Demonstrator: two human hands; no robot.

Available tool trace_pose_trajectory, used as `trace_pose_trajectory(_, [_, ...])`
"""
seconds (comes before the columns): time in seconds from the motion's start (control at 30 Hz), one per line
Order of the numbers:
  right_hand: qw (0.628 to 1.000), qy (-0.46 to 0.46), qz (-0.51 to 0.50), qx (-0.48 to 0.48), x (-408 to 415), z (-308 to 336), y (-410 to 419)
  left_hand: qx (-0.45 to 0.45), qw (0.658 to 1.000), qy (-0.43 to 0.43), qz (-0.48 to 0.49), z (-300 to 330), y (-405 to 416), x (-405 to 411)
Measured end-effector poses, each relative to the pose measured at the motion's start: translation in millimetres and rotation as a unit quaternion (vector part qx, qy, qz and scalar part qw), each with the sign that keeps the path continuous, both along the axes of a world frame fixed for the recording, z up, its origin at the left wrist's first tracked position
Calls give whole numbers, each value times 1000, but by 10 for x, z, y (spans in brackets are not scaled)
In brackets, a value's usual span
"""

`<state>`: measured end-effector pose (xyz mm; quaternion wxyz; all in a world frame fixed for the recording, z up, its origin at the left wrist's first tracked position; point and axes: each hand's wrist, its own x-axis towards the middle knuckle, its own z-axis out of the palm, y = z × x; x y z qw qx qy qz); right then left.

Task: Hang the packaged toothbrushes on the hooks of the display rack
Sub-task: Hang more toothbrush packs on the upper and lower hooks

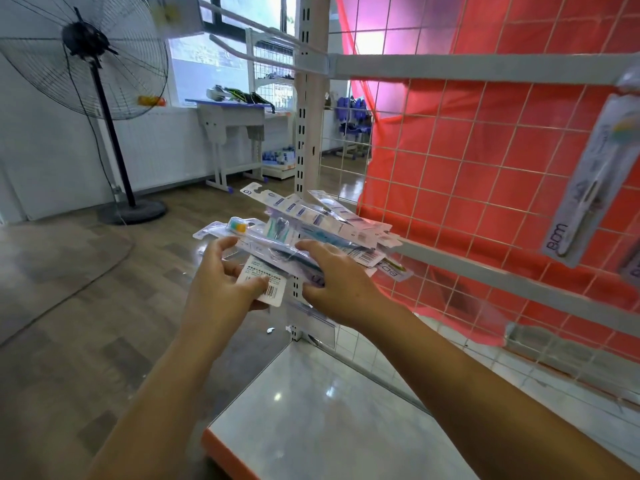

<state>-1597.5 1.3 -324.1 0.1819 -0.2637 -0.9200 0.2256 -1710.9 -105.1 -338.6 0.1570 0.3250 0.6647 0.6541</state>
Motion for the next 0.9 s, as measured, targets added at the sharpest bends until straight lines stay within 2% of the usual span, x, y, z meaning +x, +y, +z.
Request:
trace_pose_trajectory(0.1, [1000, 4, -5, -1, 24, 3, -22, 24, 999, -44, -12, 21, -35, -34])
trace_pose_trajectory(0.53, [1000, 15, -13, 13, 74, 45, -71, 67, 993, -89, 29, 48, -112, -198])
trace_pose_trajectory(0.9, [999, 28, -14, 26, 99, 38, -56, 67, 993, -28, 92, 27, -64, -237])
